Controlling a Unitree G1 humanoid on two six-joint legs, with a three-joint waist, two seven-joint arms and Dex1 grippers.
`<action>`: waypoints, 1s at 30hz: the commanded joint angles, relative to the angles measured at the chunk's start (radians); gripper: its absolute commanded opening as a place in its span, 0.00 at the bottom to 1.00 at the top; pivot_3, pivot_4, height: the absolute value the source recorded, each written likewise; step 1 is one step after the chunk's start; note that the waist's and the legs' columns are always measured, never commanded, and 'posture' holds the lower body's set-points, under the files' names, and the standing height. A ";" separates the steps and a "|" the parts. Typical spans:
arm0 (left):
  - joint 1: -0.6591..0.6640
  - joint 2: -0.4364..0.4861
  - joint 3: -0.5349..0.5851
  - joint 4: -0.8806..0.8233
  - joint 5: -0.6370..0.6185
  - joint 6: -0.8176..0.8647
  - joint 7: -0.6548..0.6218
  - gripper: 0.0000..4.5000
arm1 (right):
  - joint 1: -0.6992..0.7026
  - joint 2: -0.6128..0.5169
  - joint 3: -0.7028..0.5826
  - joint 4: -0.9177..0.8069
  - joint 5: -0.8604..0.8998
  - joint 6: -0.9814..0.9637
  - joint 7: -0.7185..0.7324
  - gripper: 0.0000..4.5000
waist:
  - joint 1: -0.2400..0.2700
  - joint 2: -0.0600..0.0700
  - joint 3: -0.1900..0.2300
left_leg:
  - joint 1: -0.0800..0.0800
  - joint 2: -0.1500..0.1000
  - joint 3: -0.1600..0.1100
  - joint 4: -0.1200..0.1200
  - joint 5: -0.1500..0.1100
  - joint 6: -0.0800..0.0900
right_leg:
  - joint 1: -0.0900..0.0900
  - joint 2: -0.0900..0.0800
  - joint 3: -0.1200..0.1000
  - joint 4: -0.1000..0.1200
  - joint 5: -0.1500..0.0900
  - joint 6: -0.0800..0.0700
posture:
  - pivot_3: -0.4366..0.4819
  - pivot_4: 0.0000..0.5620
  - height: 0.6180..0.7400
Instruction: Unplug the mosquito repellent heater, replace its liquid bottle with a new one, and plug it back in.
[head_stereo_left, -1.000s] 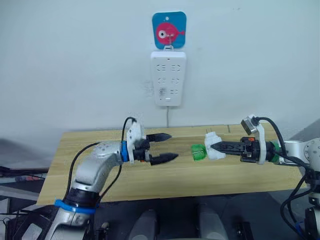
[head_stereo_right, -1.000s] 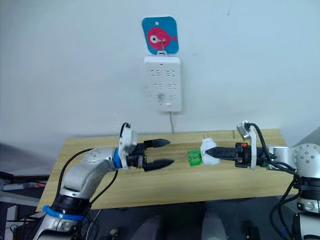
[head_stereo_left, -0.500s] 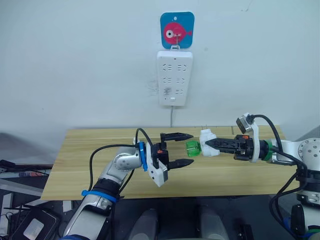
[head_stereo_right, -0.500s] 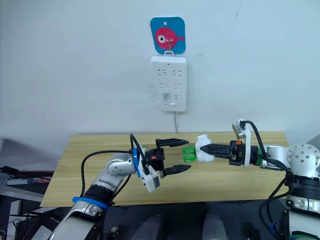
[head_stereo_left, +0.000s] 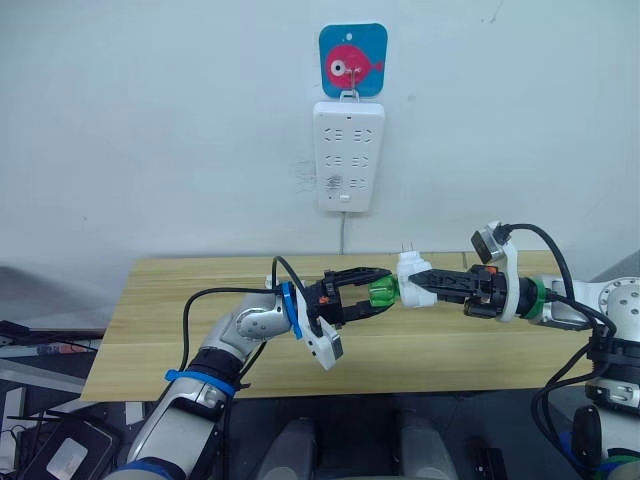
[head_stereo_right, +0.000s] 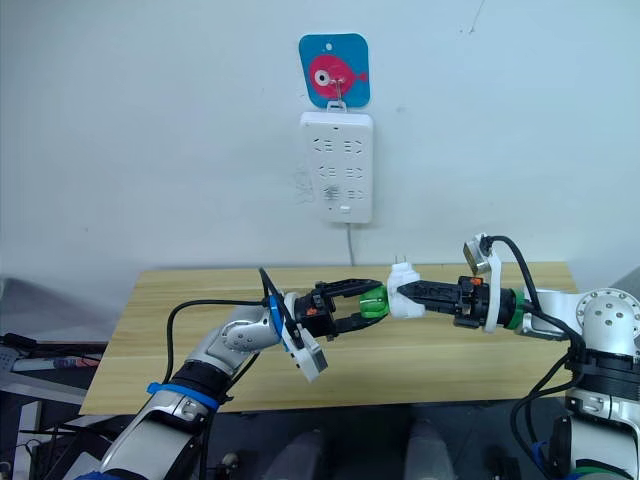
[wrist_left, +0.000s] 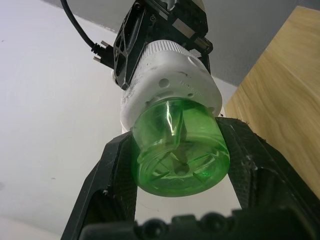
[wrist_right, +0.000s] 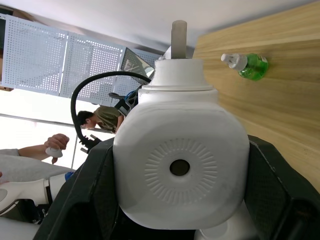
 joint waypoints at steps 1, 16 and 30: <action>-0.002 0.013 -0.073 -0.028 -0.132 0.058 -0.065 0.50 | 0.005 -0.022 -0.008 -0.030 0.092 -0.005 0.000 0.66 | 0.000 0.000 0.000 | 0.000 0.000 0.000 0.000 0.000 0.000 | 0.000 0.000 0.000 0.000 0.000 0.000 | 0.48 0.39 1.00; -0.124 0.101 0.101 -0.314 -1.723 2.212 -0.359 0.50 | 0.024 -0.098 0.084 -0.106 0.090 -0.021 0.080 0.66 | -0.043 0.001 0.001 | 0.000 0.000 -0.003 0.000 -0.001 0.002 | 0.001 0.002 0.000 0.001 -0.001 0.001 | 0.49 0.39 1.00; -0.101 0.046 0.277 -0.276 -1.553 2.303 -0.301 1.00 | 0.038 -0.136 0.108 -0.079 0.165 -0.078 0.054 0.66 | -0.041 0.001 0.001 | 0.000 0.000 -0.001 0.000 0.000 0.001 | 0.000 0.002 0.001 0.000 -0.001 0.001 | 0.49 0.39 1.00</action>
